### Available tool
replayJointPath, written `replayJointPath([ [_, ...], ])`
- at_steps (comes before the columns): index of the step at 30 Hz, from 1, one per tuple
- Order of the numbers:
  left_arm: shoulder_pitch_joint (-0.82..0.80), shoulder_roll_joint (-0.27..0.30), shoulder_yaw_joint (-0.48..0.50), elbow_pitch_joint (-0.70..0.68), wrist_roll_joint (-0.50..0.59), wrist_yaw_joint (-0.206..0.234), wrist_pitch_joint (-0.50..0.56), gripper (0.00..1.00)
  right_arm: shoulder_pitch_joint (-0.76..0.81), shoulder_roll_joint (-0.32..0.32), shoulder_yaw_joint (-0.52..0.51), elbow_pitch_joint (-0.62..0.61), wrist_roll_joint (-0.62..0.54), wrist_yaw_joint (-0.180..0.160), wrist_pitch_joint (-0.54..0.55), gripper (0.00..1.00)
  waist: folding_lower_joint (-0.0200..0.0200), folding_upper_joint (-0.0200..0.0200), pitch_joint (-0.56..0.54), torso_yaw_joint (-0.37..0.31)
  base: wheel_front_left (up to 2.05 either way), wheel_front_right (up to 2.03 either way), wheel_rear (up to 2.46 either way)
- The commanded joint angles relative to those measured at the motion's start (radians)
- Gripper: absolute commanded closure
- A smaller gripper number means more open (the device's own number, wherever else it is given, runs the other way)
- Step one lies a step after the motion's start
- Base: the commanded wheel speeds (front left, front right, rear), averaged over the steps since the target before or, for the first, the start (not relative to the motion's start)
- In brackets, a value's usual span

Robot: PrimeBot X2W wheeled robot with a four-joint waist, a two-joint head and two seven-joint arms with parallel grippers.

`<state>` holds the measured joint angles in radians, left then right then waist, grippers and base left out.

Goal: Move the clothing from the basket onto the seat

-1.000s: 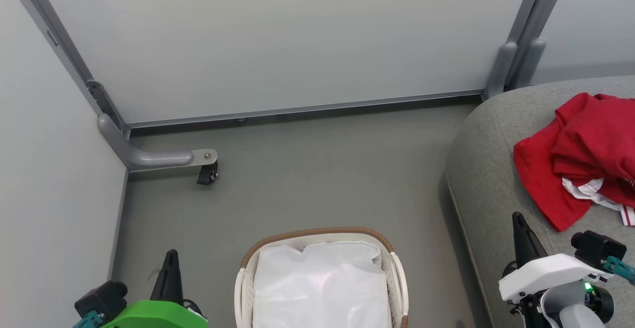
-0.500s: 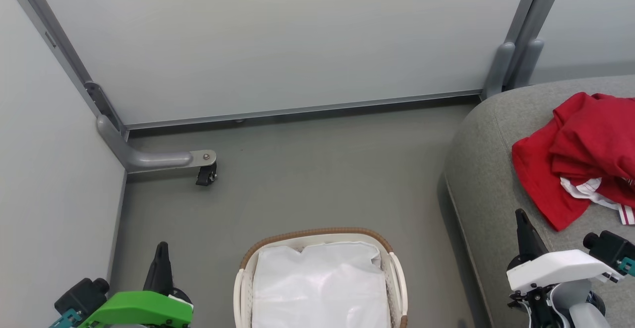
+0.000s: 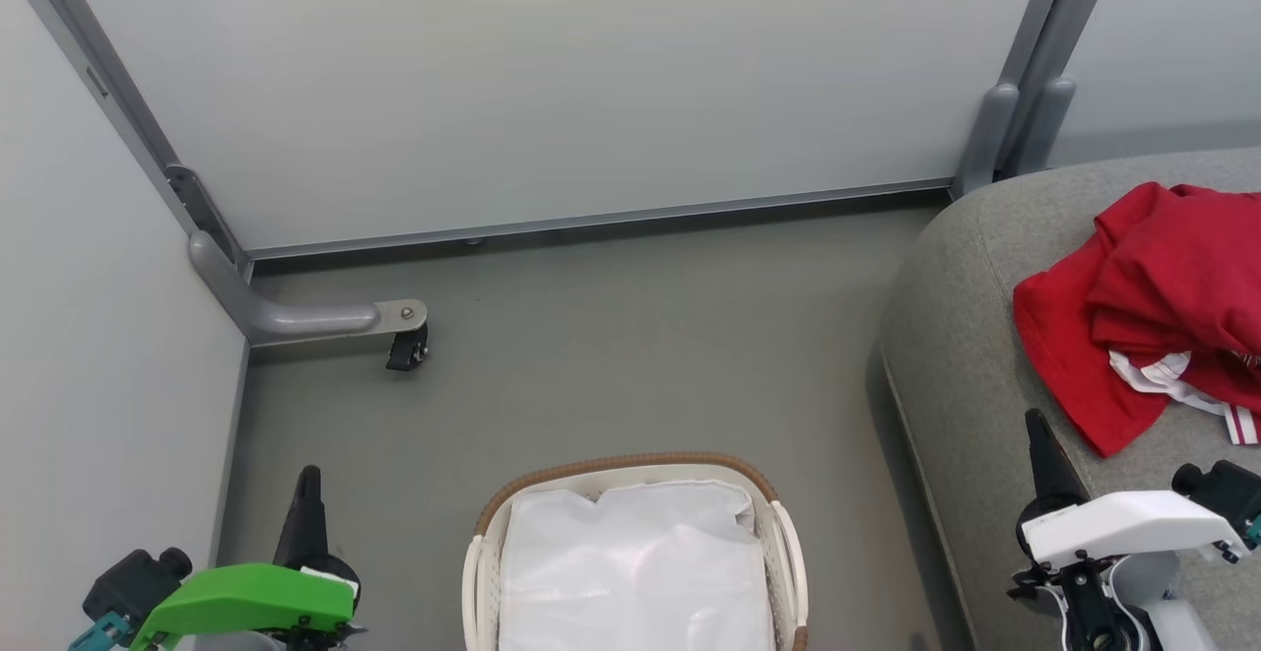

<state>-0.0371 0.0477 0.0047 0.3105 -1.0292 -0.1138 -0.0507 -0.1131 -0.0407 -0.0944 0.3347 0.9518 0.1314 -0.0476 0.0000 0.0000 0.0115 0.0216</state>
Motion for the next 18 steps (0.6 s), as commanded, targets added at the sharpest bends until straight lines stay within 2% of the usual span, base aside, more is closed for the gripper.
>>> replayJointPath([
  [1, -0.03, 0.005, 0.01, -0.014, -0.03, -0.004, 0.008, 1.0, -0.002, -0.007, -0.004, -0.016, 0.032, -0.001, 0.006, 1.0, 0.0, 0.0, 0.0, 0.0, 0.0, 0.0, 0.0],
  [18, -0.044, 0.005, 0.041, -0.031, -0.196, -0.01, 0.056, 1.0, 0.0, -0.009, -0.009, -0.039, 0.221, -0.001, 0.055, 1.0, 0.0, 0.0, -0.002, -0.005, 0.0, 0.0, 0.0],
])
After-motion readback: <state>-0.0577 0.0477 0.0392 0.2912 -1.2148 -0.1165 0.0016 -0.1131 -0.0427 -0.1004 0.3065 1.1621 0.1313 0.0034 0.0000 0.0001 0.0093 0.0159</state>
